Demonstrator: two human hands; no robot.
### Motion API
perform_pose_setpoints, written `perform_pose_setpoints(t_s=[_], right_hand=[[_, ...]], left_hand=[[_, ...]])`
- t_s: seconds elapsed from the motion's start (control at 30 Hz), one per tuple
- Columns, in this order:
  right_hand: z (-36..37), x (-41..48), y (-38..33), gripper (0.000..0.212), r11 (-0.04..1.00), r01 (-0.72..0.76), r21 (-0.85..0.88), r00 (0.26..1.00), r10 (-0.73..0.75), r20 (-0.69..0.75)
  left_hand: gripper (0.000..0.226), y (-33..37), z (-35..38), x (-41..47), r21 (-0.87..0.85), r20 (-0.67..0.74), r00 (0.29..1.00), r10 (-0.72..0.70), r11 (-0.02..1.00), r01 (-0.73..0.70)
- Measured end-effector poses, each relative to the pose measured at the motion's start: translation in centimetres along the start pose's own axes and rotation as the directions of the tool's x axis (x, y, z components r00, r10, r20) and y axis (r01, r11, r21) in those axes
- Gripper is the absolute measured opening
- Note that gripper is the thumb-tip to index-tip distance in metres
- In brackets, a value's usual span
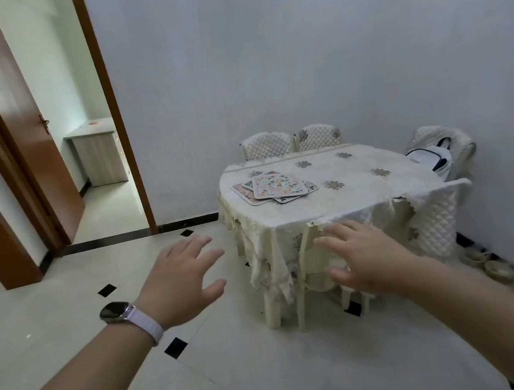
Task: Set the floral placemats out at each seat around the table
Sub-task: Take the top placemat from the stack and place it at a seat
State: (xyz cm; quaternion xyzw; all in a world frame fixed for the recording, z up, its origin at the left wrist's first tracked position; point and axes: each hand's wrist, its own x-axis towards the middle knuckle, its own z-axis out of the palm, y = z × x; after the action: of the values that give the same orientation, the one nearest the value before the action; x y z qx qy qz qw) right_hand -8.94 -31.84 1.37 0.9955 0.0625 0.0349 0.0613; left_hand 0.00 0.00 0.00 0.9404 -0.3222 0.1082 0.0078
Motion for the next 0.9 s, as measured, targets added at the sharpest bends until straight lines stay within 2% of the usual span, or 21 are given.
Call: perform_pose_setpoints(t_s=[0.1,0.3,0.4,0.57,0.77,0.9], right_hand=[[1.9,4.6,2.3,0.058,1.0,0.015,0.015,0.999,-0.015,-0.03],[6.5,15.7,8.2,0.059,0.988,-0.012,0.151,1.0,0.014,-0.014],[7.2,20.5,12.6,0.059,0.975,-0.058,0.217,0.998,0.057,0.008],[7.0,27.6,17.7,0.061,0.99,0.004,0.144,1.0,-0.003,-0.006],[8.0,34.9,18.5,0.06,0.988,0.085,0.13,0.995,-0.079,-0.055],[9.8,39.8,20.0,0.059,0.988,0.099,0.121,0.995,-0.098,-0.019]], left_hand=[[0.068,-1.3,1.9,3.7,0.044,0.001,1.0,0.015,0.999,-0.015],[0.061,-5.1,4.5,13.5,0.127,0.008,0.999,-0.049,0.991,0.048],[0.058,-5.4,5.2,18.7,0.082,0.003,0.994,-0.111,0.99,0.11],[0.061,-5.6,7.1,25.7,0.052,-0.001,0.99,-0.138,0.989,0.138],[0.058,-7.9,9.3,32.8,0.039,-0.004,0.989,-0.149,0.988,0.149],[0.057,-10.7,11.8,36.6,0.03,0.007,0.991,-0.131,0.991,0.131]])
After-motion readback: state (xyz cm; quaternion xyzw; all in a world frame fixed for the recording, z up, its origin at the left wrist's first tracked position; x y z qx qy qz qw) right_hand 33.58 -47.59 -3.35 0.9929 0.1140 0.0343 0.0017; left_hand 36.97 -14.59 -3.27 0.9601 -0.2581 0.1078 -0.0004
